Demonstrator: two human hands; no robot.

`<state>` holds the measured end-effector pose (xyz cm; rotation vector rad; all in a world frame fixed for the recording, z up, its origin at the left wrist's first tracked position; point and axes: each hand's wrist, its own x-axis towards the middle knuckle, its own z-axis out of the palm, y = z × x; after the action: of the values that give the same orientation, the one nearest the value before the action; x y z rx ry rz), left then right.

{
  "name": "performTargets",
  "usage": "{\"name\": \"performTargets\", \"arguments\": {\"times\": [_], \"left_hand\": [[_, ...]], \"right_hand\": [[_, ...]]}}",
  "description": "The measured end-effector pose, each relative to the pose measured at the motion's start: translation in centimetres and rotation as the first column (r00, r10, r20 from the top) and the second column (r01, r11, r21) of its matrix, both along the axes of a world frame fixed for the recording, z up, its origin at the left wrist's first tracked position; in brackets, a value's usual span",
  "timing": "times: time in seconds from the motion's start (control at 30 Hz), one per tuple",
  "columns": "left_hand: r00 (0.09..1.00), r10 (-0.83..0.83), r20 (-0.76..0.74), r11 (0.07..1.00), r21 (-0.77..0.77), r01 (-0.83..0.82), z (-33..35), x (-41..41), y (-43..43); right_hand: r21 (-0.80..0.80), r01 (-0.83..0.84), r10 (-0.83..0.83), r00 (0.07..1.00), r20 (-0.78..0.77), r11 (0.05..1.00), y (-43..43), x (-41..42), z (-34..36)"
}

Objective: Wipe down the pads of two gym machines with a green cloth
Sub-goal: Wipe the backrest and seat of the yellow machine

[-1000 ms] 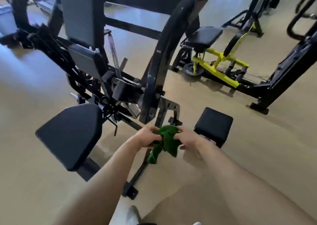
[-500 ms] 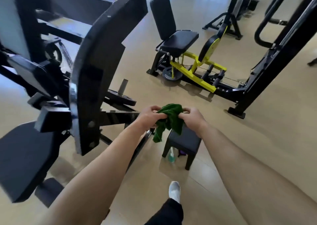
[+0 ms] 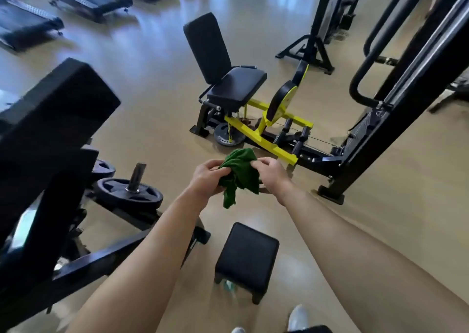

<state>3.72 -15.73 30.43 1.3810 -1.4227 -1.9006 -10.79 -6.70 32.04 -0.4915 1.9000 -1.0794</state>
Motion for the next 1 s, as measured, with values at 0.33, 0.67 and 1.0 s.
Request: {"name": "performTargets", "arguments": {"times": [0.33,0.67,1.0], "left_hand": [[0.99,0.132,-0.047,0.991,0.035,-0.13,-1.4,-19.0,-8.3],[0.959,0.272,-0.081,0.962,0.059,-0.268,-0.9,-30.9,-14.0],[0.914,0.381,-0.141,0.922,0.136,-0.363,-1.2,-37.1,-26.0]], "right_hand": [[-0.006,-0.032,0.031,0.889,0.457,0.999,-11.5,-18.8,-2.3],[-0.074,0.002,0.025,0.936,0.351,0.997,-20.0,-32.1,-0.6],[-0.025,0.038,-0.028,0.944,0.33,0.999,-34.3,-37.2,-2.4]]}}
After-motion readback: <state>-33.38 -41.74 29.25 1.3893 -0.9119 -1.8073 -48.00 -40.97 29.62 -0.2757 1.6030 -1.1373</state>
